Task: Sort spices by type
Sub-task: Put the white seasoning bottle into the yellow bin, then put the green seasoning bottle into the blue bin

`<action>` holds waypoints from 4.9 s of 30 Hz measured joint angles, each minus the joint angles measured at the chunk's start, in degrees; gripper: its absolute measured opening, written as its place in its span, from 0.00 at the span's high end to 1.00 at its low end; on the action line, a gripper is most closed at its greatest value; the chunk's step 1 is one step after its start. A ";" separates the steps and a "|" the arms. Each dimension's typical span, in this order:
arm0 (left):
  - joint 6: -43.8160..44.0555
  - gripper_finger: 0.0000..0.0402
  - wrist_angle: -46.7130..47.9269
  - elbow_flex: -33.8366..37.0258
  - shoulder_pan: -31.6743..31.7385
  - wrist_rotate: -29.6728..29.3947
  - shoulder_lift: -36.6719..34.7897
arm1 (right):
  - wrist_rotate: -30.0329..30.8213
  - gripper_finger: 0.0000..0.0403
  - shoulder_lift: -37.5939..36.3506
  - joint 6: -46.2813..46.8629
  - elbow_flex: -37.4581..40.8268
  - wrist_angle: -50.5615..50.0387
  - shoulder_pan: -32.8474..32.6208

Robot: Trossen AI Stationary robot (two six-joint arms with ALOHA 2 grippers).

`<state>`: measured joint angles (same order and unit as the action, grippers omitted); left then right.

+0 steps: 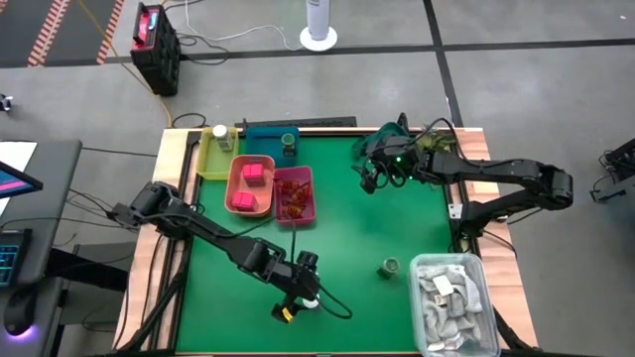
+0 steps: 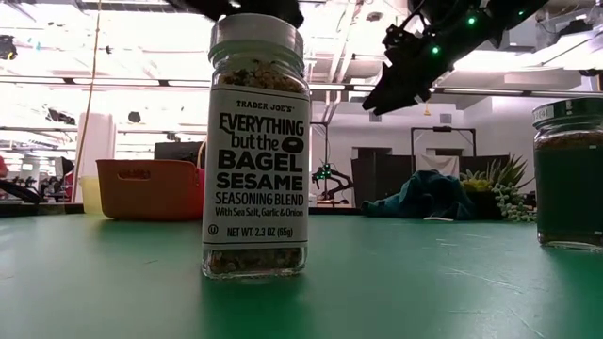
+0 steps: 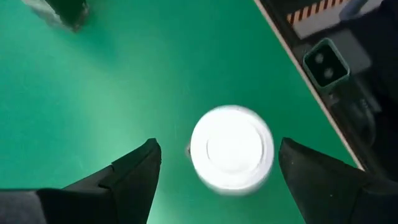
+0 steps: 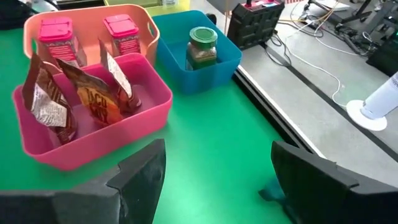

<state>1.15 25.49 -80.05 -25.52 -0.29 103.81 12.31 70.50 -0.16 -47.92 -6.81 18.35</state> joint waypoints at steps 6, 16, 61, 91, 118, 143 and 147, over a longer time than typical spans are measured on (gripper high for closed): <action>-1.89 0.23 -2.19 -0.07 -0.28 0.01 2.09 | -0.11 0.21 -0.02 0.02 0.04 -0.06 -0.31; -2.77 0.47 -2.03 -0.04 -0.31 -0.22 2.27 | -0.26 0.21 -0.02 -0.22 0.04 0.01 -0.26; 19.12 0.51 48.01 3.85 29.42 -41.87 -38.98 | -0.23 0.21 -0.02 0.05 0.04 1.15 -0.75; 4.02 0.49 16.37 35.83 67.29 -31.23 -45.27 | -0.23 0.21 -0.02 -0.29 0.04 1.73 -1.07; -2.13 0.25 11.76 34.24 66.85 -29.28 -47.49 | -0.23 0.21 -0.02 -0.28 0.04 1.75 -1.07; -4.34 0.32 -0.74 38.23 29.68 -11.62 -56.48 | 6.97 0.21 2.04 20.04 -13.37 -33.09 -27.11; -5.21 0.32 -6.42 38.23 29.27 -16.26 -53.90 | 4.08 0.21 8.57 29.55 -20.65 -46.97 -29.96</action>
<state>-4.07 19.07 -41.82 3.75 -16.55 49.91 16.39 79.07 29.39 -68.57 -53.77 -11.61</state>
